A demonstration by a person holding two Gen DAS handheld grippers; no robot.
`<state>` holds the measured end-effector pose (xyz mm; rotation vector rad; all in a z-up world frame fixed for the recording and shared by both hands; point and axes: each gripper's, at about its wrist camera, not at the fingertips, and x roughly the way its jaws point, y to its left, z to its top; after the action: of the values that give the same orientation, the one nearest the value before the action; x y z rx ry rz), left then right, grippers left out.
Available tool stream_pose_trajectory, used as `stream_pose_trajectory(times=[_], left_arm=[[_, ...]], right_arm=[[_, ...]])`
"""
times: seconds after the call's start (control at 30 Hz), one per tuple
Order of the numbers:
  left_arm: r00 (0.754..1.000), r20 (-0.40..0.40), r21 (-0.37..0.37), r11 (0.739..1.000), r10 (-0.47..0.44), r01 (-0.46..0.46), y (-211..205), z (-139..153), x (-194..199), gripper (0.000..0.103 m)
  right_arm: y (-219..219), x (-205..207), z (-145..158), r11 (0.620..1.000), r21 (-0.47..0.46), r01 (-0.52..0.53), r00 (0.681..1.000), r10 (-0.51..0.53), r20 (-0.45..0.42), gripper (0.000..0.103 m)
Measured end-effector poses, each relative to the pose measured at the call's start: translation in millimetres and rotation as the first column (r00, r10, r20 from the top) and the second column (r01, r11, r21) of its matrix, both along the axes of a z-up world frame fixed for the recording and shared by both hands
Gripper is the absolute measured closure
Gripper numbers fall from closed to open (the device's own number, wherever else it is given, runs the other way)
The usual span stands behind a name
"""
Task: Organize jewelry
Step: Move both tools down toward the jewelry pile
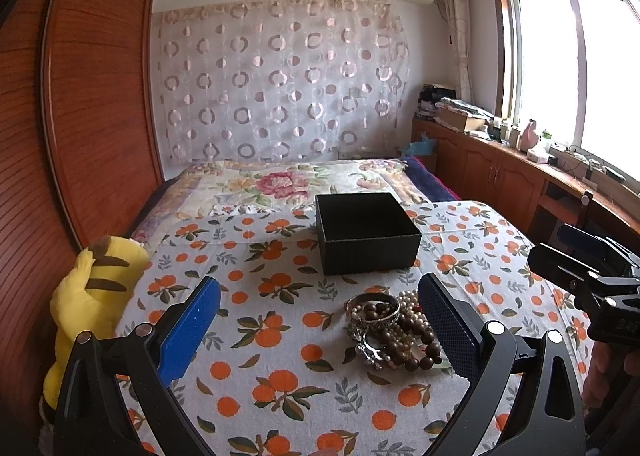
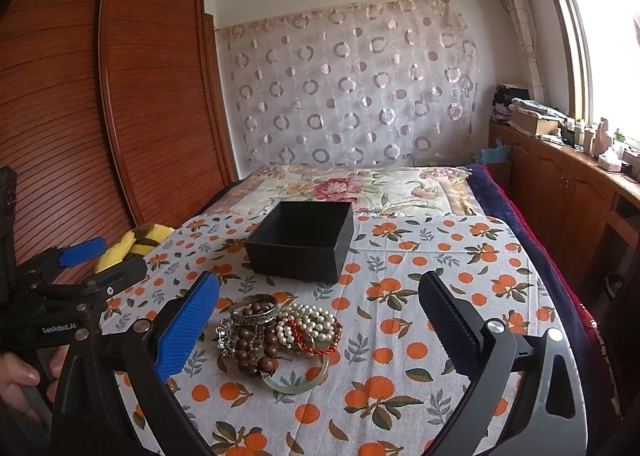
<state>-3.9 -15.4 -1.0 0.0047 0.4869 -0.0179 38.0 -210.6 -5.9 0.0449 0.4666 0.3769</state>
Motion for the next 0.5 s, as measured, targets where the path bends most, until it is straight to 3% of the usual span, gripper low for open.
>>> stream_pose_trajectory(times=[0.3,0.5], left_arm=[[0.997,-0.073,-0.03,0.999,-0.023,0.021,14.2,-26.2,17.5,0.008],[0.991,-0.122,-0.051,0.998,-0.054,0.048,18.2,-39.8,29.0,0.008]], right_arm=[[1.5,14.2,-33.8,0.998,-0.033,-0.044,0.998,0.042,-0.052,0.004],[2.8,24.2,-56.1,0.996,-0.043,-0.08,0.991,0.075,-0.11,0.02]])
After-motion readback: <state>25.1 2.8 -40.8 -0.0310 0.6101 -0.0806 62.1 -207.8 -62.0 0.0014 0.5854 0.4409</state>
